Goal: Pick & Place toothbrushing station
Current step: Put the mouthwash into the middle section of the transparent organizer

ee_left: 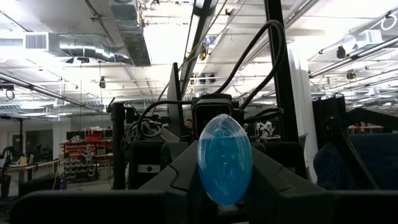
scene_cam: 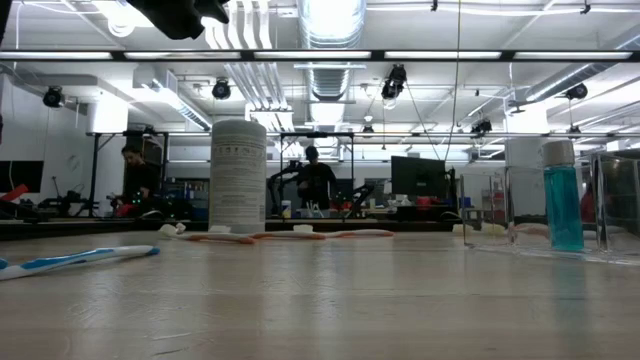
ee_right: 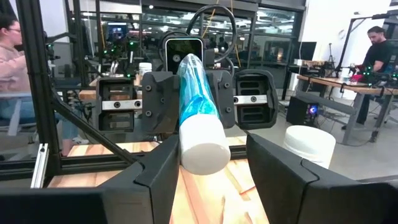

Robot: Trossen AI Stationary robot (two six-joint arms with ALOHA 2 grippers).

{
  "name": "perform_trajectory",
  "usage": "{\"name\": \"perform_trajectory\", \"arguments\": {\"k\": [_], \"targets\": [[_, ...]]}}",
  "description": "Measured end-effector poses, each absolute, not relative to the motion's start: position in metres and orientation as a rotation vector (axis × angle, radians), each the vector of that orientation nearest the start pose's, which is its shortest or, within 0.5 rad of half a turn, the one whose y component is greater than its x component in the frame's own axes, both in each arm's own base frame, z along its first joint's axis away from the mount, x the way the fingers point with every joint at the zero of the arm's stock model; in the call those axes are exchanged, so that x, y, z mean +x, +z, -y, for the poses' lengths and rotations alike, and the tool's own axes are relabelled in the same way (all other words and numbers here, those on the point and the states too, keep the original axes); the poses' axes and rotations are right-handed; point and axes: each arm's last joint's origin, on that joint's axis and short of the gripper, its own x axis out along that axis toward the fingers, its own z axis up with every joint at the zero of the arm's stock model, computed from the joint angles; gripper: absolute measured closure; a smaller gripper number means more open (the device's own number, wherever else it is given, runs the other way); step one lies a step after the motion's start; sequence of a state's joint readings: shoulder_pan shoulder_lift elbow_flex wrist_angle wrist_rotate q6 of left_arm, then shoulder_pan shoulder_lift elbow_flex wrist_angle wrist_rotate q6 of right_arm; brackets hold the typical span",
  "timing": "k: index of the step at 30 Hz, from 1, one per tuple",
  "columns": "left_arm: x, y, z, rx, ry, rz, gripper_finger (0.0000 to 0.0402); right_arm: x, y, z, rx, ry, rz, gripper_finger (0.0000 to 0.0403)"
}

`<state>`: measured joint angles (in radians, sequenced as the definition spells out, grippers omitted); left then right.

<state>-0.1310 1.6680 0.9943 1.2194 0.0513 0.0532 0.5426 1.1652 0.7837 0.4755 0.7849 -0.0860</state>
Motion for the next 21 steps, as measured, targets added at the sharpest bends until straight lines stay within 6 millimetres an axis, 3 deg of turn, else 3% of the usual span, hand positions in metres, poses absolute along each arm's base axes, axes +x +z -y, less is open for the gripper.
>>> {"name": "perform_trajectory", "arguments": {"k": [21], "targets": [[0.3547,0.3091,0.0482,0.031,-0.163,0.531,0.0314,0.2238,0.3265,-0.1119,0.022,-0.238,0.088,0.0251]]}}
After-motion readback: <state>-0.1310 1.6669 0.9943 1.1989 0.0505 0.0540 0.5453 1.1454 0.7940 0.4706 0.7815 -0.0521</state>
